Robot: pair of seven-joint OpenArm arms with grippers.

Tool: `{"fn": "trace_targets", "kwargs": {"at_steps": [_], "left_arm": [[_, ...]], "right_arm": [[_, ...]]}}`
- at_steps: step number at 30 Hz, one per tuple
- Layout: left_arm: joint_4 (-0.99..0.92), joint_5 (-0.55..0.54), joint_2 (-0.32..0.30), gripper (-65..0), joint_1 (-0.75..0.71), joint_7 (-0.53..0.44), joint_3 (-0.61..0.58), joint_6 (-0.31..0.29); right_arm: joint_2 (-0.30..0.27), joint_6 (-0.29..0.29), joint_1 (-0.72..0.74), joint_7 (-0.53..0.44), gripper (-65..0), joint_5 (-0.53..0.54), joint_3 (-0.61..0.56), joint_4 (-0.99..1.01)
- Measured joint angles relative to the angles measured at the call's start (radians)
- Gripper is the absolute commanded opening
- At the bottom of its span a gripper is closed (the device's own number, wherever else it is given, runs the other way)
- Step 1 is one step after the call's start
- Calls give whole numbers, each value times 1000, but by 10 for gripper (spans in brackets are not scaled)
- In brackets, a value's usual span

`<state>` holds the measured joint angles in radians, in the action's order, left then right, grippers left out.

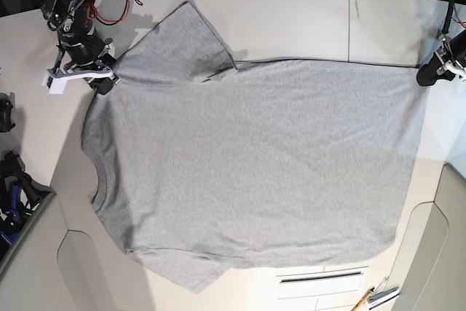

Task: Fold the T-shirt properly
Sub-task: 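Lift the shirt with both grippers and drag it toward the robot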

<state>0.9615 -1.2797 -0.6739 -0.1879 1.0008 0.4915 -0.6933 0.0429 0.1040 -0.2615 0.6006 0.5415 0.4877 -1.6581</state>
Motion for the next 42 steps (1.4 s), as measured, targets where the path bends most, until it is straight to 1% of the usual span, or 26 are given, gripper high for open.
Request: {"fn": "trace_targets", "kwargs": {"at_steps": [3,7,11,15,17,22,25,29,32,35,37,42], "left_arm": [[0,-26,-14,-650,-22,11,0,0],[0,-72,-24,-650,-53,40,3,0],[0,-126,-24,-650,-110,60,32,-2],[0,-188,-21,-650,-183,127,112,-3],[0,-185,-21,-650,-220,152,155,-2],[0,-190,-21,-650,-309,156,229,-3],[7,-195,-10,-650,-355,152,252,-3],[78,-188,9,-650,-407,166,257,-2],[143,-181,15,-650,-426,159,257,1],[203,-185,18,-650,-417,124,257,1],[218,-187,17,-650,-393,116,258,1],[218,-180,20,-650,-306,116,249,1]], "right_arm": [[-32,0,-60,23,-650,-2,-1,-89],[-73,3,-145,28,-650,4,-2,-217],[-82,3,-252,37,-650,6,-3,-330],[-92,6,-335,53,-650,9,-4,-414],[-92,12,-374,69,-650,11,-4,-435],[-90,13,-445,90,-650,13,-5,-441],[-90,16,-482,101,-650,16,-6,-443],[-90,11,-531,111,-650,43,-5,-443],[-91,8,-542,112,-650,45,-5,-443],[-91,13,-527,111,-650,63,-5,-443],[-92,68,-505,111,-650,71,-5,-443],[-92,75,-406,111,-650,64,-5,-443]]}}
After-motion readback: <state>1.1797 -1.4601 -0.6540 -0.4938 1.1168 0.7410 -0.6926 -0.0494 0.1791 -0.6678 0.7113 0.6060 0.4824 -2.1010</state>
